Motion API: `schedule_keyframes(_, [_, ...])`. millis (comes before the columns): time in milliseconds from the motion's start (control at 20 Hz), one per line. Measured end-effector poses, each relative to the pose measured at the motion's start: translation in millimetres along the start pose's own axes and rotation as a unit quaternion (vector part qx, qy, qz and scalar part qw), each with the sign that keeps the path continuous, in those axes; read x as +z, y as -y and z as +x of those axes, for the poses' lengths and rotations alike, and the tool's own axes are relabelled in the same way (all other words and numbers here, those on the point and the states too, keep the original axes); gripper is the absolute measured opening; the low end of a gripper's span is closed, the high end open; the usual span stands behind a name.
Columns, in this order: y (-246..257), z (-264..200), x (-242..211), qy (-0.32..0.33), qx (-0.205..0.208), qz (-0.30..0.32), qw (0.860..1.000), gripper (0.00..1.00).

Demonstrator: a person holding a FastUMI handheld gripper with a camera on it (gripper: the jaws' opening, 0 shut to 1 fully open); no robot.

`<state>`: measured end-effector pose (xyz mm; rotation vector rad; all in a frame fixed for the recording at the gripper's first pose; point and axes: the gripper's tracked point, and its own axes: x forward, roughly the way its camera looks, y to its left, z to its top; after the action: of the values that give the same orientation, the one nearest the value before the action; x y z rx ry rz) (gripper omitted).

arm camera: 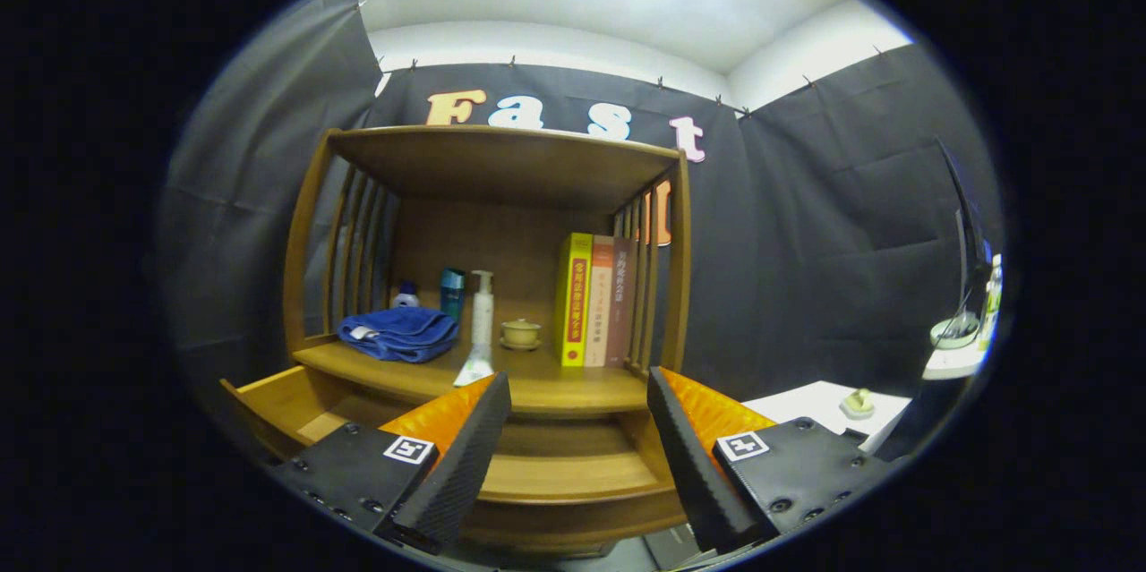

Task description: Pull open the drawer, take out the items inside it, and place them on the countertop above the cabinet.

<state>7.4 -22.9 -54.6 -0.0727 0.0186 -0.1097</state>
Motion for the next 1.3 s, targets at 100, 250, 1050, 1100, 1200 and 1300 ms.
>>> schedule_keyframes(100, [-23, -15, -6, 0.003, 0.02, 0.016, 1.0, 0.99])
schedule_keyframes(250, [-44, -32, -15, 0.014, 0.025, 0.001, 1.0, 0.99])
schedule_keyframes(1050, [-86, -31, -114, -0.061, 0.042, 0.044, 0.996, 0.99])
schedule_keyframes(1100, [-87, -29, -116, -0.063, 0.044, 0.045, 0.996, 0.99])
schedule_keyframes(1200, [-87, -25, -122, -0.067, 0.043, 0.042, 0.996, 0.99])
schedule_keyframes(1300, [-86, -22, -128, -0.074, 0.038, 0.046, 0.995, 0.99])
